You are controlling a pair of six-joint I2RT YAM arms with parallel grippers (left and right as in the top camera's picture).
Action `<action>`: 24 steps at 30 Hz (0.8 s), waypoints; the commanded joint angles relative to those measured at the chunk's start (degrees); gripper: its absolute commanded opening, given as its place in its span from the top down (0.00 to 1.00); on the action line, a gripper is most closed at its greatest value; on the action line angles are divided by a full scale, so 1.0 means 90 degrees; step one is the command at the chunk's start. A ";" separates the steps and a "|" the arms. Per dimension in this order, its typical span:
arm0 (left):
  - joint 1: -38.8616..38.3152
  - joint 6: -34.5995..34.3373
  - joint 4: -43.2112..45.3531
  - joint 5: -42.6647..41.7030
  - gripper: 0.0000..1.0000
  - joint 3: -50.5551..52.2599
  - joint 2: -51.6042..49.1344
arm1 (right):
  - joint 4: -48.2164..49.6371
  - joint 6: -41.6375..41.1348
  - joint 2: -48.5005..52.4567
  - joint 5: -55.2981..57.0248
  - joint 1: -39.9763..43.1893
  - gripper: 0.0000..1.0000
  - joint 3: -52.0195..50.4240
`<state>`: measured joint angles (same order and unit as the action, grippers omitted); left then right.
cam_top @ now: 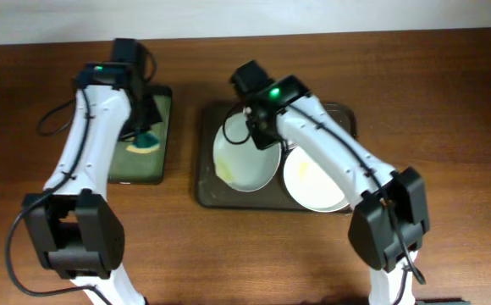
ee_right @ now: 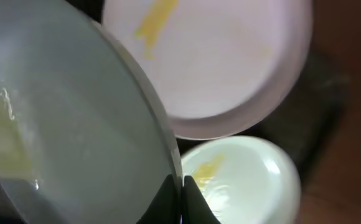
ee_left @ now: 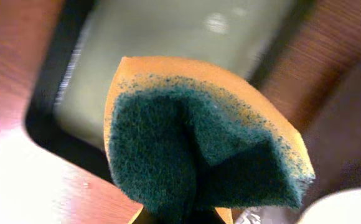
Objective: Clean dirty plates on tray and stack at the side
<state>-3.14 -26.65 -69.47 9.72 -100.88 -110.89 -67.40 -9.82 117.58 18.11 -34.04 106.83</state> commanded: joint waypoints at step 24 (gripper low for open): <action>0.0539 0.0211 -0.0058 0.0015 1.00 0.0085 0.0126 | 0.0593 0.2186 -0.0289 0.6409 -0.2259 0.96 0.0444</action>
<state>1.32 -25.71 -69.89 9.69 -100.60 -110.89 -62.28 9.28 117.56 74.15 -54.37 109.32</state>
